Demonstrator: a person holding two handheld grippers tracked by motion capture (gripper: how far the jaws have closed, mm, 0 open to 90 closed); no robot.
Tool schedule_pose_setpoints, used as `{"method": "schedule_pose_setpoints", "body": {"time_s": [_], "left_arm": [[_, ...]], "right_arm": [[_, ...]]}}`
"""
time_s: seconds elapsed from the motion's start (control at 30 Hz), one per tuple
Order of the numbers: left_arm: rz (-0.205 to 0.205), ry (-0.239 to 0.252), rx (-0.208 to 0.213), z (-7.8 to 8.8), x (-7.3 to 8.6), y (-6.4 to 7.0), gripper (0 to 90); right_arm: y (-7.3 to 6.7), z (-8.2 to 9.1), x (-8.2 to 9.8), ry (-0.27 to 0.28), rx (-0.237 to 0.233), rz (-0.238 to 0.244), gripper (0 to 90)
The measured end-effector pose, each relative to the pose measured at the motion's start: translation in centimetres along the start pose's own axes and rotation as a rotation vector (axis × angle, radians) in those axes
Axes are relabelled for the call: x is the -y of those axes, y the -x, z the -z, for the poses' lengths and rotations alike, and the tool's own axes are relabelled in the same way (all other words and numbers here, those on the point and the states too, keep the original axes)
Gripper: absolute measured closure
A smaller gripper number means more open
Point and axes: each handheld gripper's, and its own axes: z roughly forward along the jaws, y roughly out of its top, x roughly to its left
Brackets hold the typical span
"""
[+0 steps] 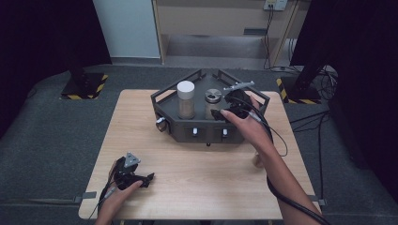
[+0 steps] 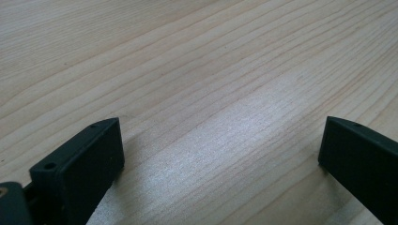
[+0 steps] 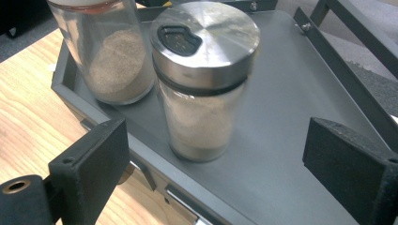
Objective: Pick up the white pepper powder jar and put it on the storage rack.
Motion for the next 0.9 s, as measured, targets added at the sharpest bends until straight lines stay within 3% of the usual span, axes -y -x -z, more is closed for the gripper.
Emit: {"method": "schedule_pose_setpoints", "body": {"time_s": [0.9], "left_arm": [[0.000,0.000,0.000,0.0,0.0,0.0,0.0]], "right_arm": [[0.8,3.3,2.5,0.000,0.010,0.007,6.9]]}}
